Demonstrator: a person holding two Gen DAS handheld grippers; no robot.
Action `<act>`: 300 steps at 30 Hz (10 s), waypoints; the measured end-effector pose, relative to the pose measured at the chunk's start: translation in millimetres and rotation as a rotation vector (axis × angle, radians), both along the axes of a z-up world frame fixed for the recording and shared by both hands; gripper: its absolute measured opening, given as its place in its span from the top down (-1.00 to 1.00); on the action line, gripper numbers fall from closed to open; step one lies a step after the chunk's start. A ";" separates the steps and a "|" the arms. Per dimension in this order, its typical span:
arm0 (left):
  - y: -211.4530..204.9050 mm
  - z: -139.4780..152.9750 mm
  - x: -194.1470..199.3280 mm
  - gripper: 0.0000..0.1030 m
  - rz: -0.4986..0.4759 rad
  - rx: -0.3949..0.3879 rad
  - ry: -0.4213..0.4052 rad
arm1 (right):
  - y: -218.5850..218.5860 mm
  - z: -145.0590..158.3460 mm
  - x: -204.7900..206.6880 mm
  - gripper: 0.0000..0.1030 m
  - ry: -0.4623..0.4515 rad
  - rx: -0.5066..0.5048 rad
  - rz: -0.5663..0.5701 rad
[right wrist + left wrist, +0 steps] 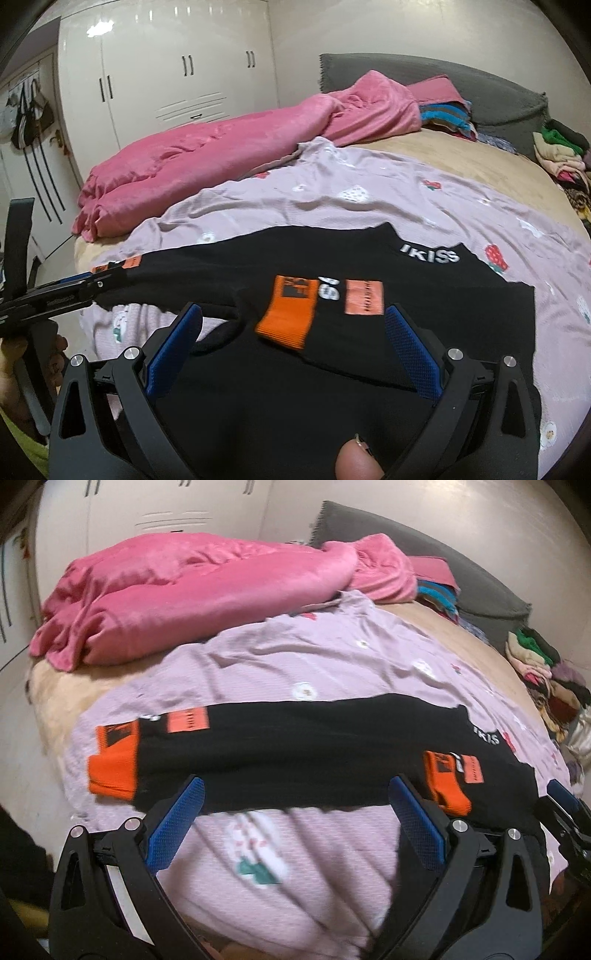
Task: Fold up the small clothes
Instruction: 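Move the left tool to the other sleeve's orange cuff, then grasp the second orange cuff with the left tool and lift it, then carry the second sleeve across the shirt toward the right tool, then close the right tool on the cuff while the left tool releases it, then lower the orange cuff onto the shirt body with the right tool and open, then withdraw the right tool while the left tool moves to the black shirt hem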
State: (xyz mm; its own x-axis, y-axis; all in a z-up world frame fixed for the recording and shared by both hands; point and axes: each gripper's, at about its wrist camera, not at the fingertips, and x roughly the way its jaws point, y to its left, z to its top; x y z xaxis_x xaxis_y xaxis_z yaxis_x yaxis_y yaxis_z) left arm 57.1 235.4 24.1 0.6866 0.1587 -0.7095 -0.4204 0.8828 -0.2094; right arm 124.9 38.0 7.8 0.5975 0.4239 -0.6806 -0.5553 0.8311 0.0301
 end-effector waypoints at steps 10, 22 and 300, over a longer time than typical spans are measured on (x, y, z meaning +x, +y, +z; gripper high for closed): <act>40.8 -13.3 -17.7 -0.81 0.105 -0.041 0.026 | 47.6 -3.2 -6.8 -0.91 0.015 -0.003 0.092; 100.4 -37.6 -42.8 -0.81 0.253 -0.113 0.046 | 97.3 -17.2 -12.0 -0.91 0.039 -0.023 0.185; -186.0 30.9 38.8 -0.81 -0.429 0.097 -0.076 | -190.0 41.3 -29.0 -0.88 -0.104 0.082 -0.268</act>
State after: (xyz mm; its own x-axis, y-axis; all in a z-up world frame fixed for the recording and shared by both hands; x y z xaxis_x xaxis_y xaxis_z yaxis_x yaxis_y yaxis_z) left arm 95.9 49.5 55.0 0.7546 -0.0887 -0.6501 0.0020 0.9911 -0.1328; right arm 96.0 -152.0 49.0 0.7604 0.2931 -0.5796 -0.3203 0.9456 0.0580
